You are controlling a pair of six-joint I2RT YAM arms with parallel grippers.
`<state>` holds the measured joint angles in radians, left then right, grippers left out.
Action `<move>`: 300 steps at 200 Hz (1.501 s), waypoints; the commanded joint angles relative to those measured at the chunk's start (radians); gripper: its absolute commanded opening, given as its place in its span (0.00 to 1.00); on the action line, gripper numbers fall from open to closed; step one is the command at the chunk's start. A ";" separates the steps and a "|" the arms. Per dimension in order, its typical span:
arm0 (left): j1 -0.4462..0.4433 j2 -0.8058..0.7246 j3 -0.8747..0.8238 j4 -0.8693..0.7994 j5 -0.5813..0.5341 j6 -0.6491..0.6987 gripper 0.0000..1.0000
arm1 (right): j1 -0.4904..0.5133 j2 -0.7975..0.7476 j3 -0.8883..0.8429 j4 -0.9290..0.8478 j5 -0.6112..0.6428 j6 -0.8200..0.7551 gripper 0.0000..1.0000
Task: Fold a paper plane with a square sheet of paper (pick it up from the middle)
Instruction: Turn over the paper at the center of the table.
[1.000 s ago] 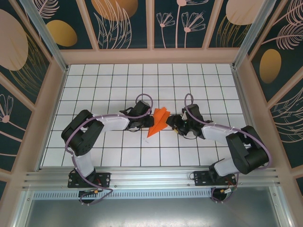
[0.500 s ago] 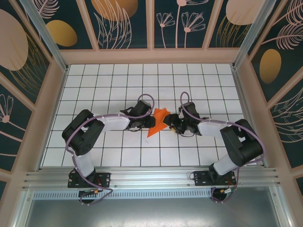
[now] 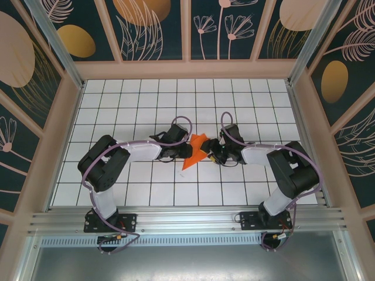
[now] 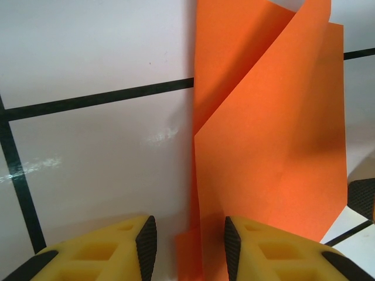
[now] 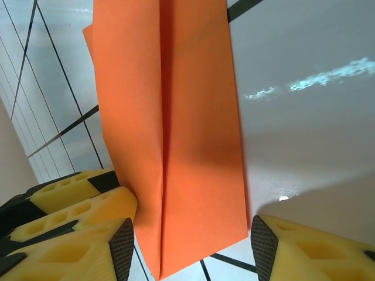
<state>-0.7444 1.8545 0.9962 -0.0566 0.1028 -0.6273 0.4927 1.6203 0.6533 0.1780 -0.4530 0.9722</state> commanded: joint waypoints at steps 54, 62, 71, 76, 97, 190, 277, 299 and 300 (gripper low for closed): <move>-0.044 0.107 -0.030 -0.072 0.136 0.002 0.37 | 0.009 0.050 0.068 0.025 -0.016 0.013 0.58; -0.044 0.107 -0.030 -0.071 0.137 0.001 0.37 | 0.009 0.052 0.072 0.026 -0.016 0.010 0.58; -0.044 0.106 -0.030 -0.069 0.137 0.000 0.37 | 0.010 0.053 0.076 0.032 -0.017 0.007 0.58; -0.043 0.106 -0.030 -0.068 0.137 -0.002 0.37 | 0.009 0.053 0.075 0.039 -0.021 0.007 0.58; -0.044 0.107 -0.030 -0.067 0.137 -0.002 0.36 | 0.009 0.059 0.073 0.054 -0.029 0.005 0.58; -0.044 0.083 -0.080 0.021 0.203 -0.046 0.32 | 0.002 0.064 0.035 0.116 -0.072 -0.010 0.58; -0.043 0.075 -0.103 0.078 0.261 -0.076 0.30 | 0.013 0.139 0.090 0.159 -0.128 -0.091 0.54; -0.044 0.072 -0.107 0.086 0.272 -0.077 0.30 | 0.014 0.169 0.111 0.172 -0.138 -0.113 0.48; -0.044 0.071 -0.108 0.087 0.273 -0.077 0.30 | 0.014 0.170 0.111 0.174 -0.139 -0.114 0.48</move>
<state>-0.7437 1.8496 0.9344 0.0814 0.1684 -0.6762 0.4973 1.7557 0.7280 0.3126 -0.5690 0.9115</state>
